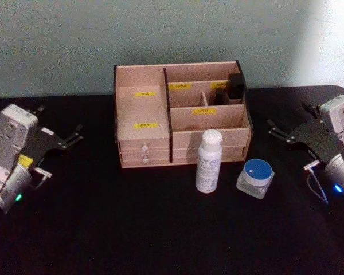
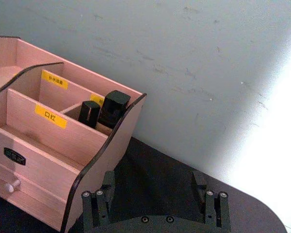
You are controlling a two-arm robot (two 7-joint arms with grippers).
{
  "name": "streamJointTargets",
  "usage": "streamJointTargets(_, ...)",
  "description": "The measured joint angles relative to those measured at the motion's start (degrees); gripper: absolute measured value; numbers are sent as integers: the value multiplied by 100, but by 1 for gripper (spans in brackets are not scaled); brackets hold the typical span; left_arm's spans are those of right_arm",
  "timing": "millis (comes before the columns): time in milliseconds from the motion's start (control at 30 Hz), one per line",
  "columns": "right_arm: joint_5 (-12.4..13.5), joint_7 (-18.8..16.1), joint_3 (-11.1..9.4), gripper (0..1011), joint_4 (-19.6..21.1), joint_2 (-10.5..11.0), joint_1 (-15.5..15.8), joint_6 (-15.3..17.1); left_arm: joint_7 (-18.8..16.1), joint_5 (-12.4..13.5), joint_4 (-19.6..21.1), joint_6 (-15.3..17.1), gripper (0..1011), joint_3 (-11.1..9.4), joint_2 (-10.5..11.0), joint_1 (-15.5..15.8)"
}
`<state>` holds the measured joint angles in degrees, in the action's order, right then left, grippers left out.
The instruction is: Pick up the facial cleanser and watermelon frost from the table and place them into the tiered storage box.
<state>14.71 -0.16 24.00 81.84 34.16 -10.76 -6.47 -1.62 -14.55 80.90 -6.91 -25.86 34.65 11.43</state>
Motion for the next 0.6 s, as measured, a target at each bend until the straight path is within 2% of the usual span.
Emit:
streamJointTargets(267,177,-148,-238,1002,348,43,251,47,0,0,0,0,1001,0,0,0)
streamJointTargets(400,293,-275,-401,1002,705,152,515,43,0,0,0,0,1001,0,0,0)
streamJointTargets(600,362,-551,-514,1002,1108,315,856,-117,0,0,0,0,1001,0,0,0)
